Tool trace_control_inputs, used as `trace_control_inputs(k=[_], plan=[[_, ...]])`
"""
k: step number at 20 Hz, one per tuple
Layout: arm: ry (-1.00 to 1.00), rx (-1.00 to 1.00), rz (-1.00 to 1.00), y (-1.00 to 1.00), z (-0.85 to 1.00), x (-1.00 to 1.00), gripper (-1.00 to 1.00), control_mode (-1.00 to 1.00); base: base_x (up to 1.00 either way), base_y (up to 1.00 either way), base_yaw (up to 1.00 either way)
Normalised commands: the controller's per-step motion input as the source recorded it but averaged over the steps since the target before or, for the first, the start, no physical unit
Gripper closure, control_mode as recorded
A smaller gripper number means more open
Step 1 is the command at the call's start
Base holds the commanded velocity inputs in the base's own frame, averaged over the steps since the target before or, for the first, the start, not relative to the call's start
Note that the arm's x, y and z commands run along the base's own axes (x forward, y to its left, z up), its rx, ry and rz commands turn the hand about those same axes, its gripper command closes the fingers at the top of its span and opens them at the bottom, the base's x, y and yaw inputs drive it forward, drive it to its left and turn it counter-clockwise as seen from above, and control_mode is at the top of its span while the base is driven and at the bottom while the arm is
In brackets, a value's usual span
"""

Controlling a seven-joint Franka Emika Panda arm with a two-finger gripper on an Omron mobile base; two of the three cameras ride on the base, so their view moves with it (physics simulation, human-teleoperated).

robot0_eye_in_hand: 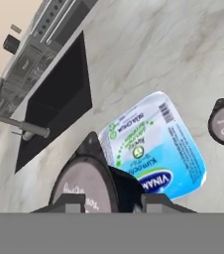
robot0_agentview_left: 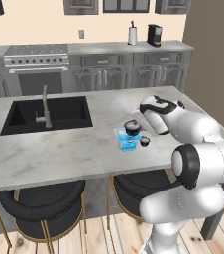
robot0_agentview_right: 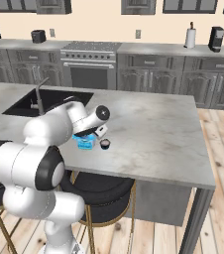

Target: Stack the yogurt containers by placing the smaller containers on top of the larger containers.

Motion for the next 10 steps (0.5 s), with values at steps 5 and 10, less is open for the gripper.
trace_control_inputs(k=[5, 10], plan=[[0.0, 0.0, 0.0, 0.02, -0.1, 0.1, 1.0, -1.0, 0.0, 0.0, 0.0], [0.0, 0.0, 0.0, 0.0, -0.06, 0.11, 1.0, -1.0, 0.0, 0.0, 0.0]])
